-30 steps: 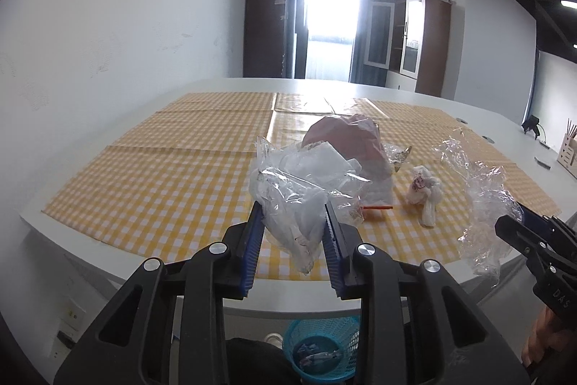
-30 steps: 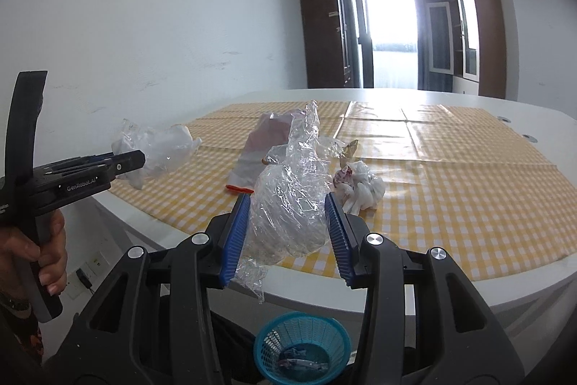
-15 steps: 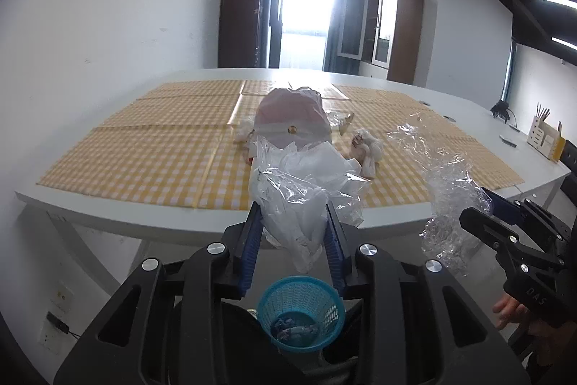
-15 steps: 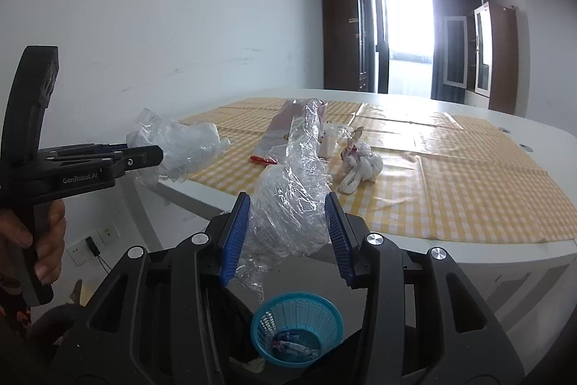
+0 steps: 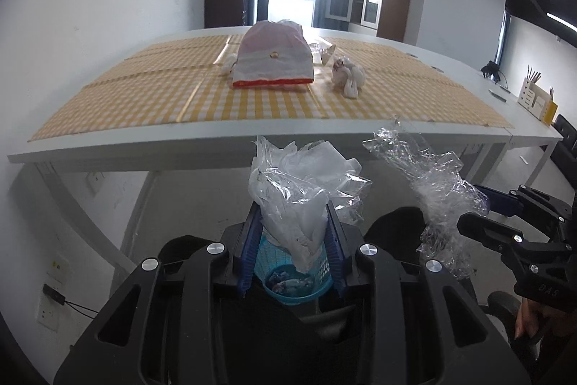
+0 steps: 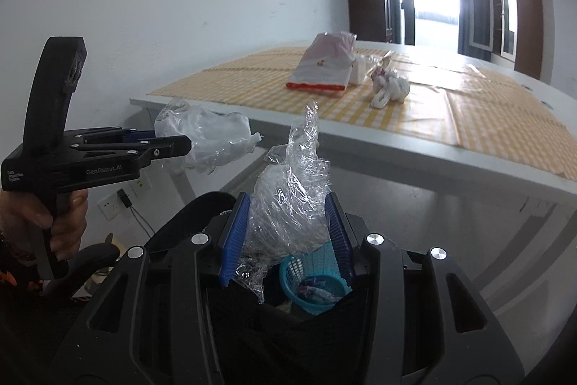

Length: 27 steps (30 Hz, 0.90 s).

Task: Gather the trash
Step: 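Carry the clear plastic bag and clear wrap down over the blue wastebasket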

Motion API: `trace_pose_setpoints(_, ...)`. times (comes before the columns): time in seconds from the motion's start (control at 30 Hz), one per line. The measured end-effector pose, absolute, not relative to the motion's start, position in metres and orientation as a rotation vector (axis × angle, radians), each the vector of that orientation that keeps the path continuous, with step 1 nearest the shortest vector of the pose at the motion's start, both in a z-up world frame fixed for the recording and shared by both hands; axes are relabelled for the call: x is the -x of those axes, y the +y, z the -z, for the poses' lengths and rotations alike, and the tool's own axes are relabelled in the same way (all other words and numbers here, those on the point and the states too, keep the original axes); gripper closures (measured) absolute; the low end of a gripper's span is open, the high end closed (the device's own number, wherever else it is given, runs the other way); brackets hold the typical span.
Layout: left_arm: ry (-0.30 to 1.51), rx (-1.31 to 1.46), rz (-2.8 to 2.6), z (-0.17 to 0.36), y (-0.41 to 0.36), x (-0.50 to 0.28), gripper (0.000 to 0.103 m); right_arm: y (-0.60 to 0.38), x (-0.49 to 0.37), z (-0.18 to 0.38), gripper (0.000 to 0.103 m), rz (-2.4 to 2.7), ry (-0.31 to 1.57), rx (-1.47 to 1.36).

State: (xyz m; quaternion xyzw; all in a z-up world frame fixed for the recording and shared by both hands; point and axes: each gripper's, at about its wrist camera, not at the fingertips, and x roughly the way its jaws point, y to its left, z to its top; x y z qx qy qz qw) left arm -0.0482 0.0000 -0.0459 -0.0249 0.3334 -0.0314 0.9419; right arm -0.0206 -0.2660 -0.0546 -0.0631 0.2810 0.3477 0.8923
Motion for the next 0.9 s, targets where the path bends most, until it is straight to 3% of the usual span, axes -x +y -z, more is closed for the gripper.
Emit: trace_pose_setpoints(0.9,1.006,0.096,0.097,0.211,0.001,-0.058,0.070,-0.232,-0.089,0.220,0.062,-0.573,1.046,0.132)
